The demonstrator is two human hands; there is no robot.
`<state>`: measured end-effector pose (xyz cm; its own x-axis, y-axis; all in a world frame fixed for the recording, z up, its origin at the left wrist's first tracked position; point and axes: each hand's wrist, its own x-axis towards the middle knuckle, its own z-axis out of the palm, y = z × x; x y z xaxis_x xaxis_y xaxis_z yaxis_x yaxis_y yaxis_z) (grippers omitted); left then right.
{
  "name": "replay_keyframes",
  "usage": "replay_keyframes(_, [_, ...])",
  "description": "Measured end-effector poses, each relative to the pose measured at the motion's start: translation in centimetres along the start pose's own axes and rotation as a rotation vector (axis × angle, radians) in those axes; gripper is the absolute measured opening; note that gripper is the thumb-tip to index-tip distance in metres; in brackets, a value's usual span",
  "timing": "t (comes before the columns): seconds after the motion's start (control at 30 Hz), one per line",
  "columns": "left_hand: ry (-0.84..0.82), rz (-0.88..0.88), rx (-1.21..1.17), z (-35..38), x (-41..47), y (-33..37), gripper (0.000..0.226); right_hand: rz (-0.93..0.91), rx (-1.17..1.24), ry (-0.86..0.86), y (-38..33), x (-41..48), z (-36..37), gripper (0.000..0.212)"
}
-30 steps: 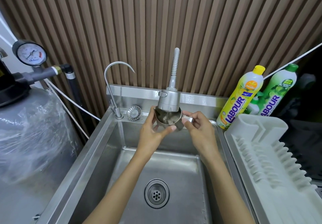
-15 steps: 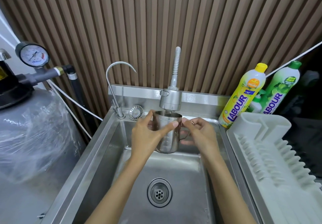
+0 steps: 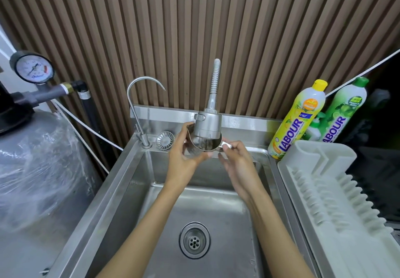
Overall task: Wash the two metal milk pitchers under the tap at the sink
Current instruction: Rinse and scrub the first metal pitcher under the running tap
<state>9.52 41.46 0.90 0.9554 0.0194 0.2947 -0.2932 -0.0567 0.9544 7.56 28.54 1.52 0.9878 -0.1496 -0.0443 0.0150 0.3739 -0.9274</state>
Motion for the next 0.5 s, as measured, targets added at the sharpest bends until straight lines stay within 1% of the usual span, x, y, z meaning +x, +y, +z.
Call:
replay_keyframes(0.03, [0.021, 0.042, 0.054, -0.2, -0.1, 0.0, 0.083, 0.035, 0.044, -0.039, 0.4, 0.1, 0.0, 0.023])
replay_keyframes(0.1, [0.041, 0.116, 0.156, -0.7, -0.5, 0.1, 0.081, 0.082, 0.098, -0.083, 1.1, 0.0, 0.0, 0.023])
replay_keyframes(0.17, [0.073, 0.166, 0.241, -0.8, -1.0, 0.0, 0.077, 0.093, 0.111, -0.082, 1.5, -0.2, 0.0, 0.021])
replay_keyframes(0.2, [0.093, 0.16, 0.266, -0.8, -1.3, 0.1, 0.078, 0.086, 0.082, -0.075, 1.5, -0.4, 0.0, 0.019])
replay_keyframes(0.3, [0.158, 0.059, 0.342, -0.7, -2.0, 0.7, 0.084, 0.056, -0.127, -0.022, 1.1, -0.9, -0.3, 0.015])
replay_keyframes(0.4, [0.145, -0.062, 0.38, -0.9, -2.2, 1.0, 0.082, 0.062, -0.283, 0.06, 0.0, -1.5, -0.5, 0.025])
replay_keyframes(0.43, [0.119, -0.084, 0.366, -0.9, -2.3, 1.2, 0.077, 0.061, -0.325, 0.086, -0.5, -1.7, -0.5, 0.027])
replay_keyframes(0.47, [0.09, -0.112, 0.336, -0.8, -2.3, 1.2, 0.068, 0.054, -0.389, 0.115, -0.9, -1.7, -0.6, 0.03])
replay_keyframes(0.5, [0.062, -0.138, 0.3, -0.8, -2.2, 1.2, 0.051, 0.037, -0.466, 0.143, -1.3, -1.7, -0.7, 0.032])
